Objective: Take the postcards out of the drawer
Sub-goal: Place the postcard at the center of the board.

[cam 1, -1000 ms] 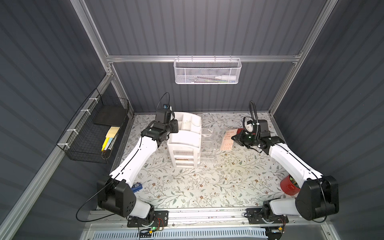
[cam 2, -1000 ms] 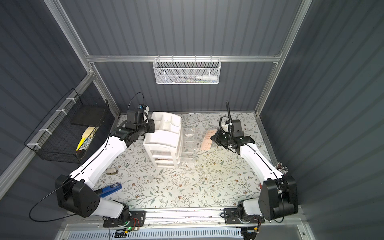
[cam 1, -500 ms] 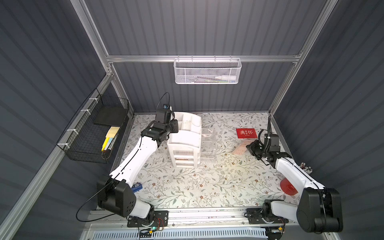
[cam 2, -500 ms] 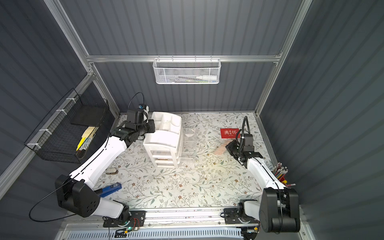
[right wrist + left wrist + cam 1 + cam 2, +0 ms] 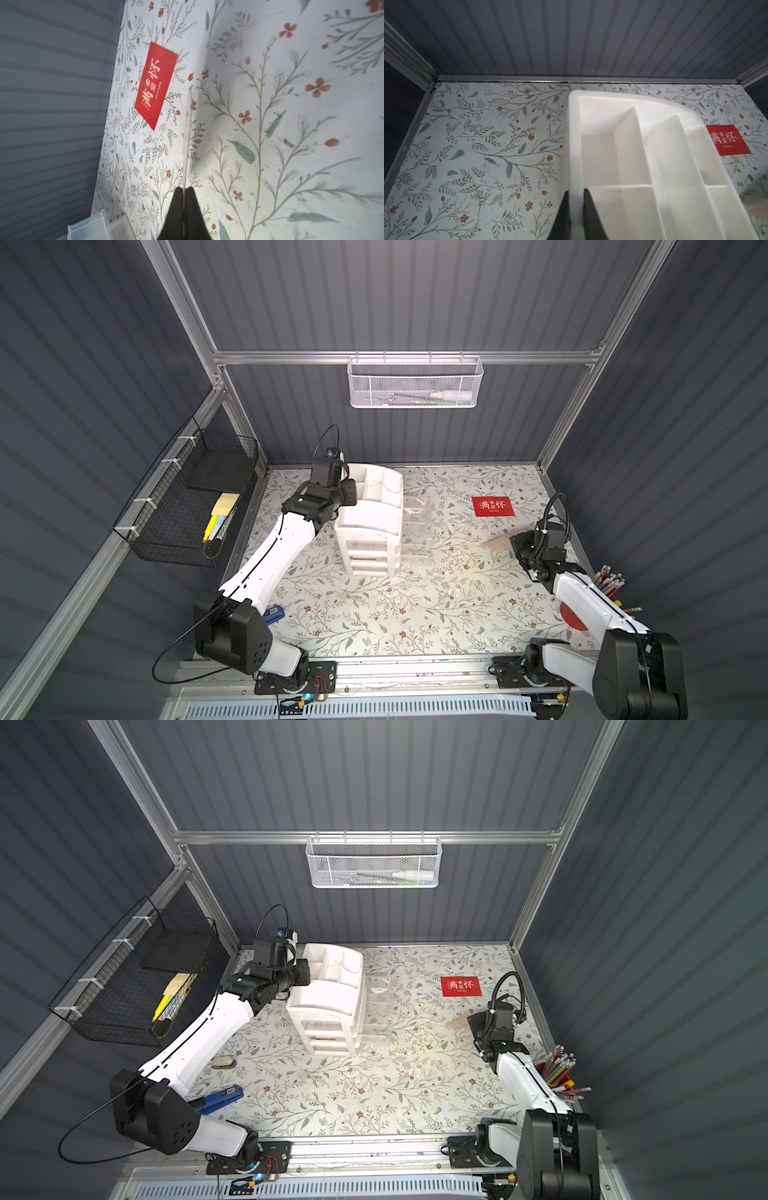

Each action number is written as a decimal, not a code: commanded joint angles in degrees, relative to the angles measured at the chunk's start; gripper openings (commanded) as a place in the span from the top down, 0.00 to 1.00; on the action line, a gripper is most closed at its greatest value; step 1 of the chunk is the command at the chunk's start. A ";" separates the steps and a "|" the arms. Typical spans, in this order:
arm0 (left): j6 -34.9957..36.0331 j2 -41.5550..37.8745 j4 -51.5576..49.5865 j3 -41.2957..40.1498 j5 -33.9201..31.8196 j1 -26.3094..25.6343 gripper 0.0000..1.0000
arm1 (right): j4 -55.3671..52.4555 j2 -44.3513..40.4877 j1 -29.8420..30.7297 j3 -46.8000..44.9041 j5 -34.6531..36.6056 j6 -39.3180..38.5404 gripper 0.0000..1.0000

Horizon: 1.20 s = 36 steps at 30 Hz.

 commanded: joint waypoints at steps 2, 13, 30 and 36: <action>4.14 4.39 -5.67 -3.94 0.99 -0.35 1.00 | 4.98 2.48 -0.19 -0.82 2.44 3.75 1.00; 4.28 4.65 -5.78 -3.97 0.92 -0.35 1.00 | 12.69 12.98 -0.36 -0.46 2.37 6.99 0.98; 4.40 4.90 -6.04 -3.71 0.92 -0.35 1.00 | 21.04 23.70 -0.33 0.93 1.31 11.60 0.97; 4.40 4.83 -5.99 -3.71 0.90 -0.35 1.00 | 21.98 25.46 -0.36 1.63 2.18 13.37 0.97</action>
